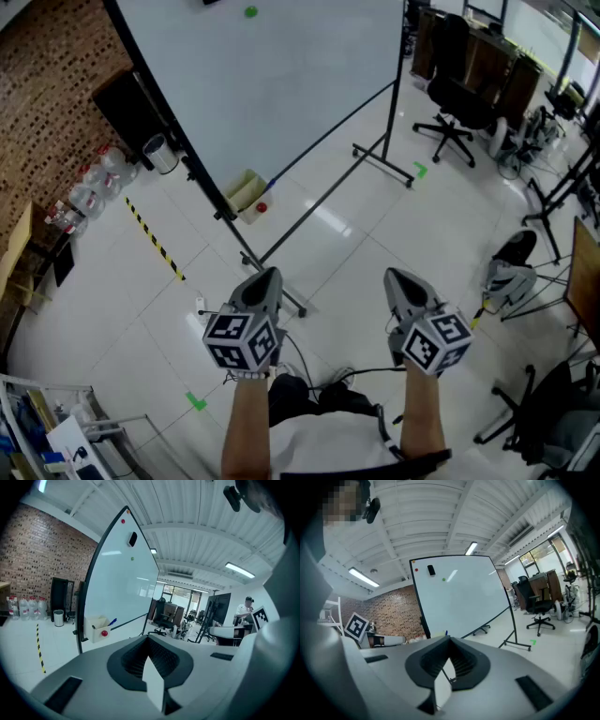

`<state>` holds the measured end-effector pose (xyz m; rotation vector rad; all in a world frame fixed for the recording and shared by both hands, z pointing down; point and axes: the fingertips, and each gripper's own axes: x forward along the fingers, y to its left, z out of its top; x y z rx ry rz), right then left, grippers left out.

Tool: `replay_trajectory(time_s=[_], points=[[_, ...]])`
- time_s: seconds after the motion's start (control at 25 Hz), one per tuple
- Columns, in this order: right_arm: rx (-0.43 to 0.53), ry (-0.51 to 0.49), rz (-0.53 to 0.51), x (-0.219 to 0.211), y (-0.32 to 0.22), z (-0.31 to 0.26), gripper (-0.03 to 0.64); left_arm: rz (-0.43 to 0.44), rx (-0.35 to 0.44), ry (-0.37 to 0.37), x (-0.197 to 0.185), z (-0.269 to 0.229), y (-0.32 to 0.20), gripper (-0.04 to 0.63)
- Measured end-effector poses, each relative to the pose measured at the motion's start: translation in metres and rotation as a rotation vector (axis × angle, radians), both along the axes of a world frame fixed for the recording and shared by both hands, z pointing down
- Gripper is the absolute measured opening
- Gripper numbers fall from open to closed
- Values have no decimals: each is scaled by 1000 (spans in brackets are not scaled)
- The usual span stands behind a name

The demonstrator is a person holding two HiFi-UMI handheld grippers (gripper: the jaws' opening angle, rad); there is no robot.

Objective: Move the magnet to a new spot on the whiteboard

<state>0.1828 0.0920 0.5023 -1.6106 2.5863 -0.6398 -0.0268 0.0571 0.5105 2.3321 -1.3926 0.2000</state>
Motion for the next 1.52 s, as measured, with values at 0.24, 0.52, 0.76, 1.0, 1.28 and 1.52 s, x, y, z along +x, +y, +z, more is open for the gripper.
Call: replay_trajectory(time_s=[0.24,0.52,0.76,1.0,1.28,1.52], points=[[5,-3,-31,-15,-27,2,6,22,8,12,14,3,-18,-8],[34,26,-35,-28,-66,-6,6,62,42,19,20,-9,-58,-8],[118,57,-5,-45,-123,-41,8,85,111,-21,10,-42,-122,-8],[139,65,48,-79,-179,-53,8,132,144,-14,-12,-65,-186,-8],[210,66,78,-105,-246,-87,14,182,168,41,-23,-87,-248,-8],[271,92,33,-108,-296,-111,15,159,180,64,-19,-94,-277,-8]])
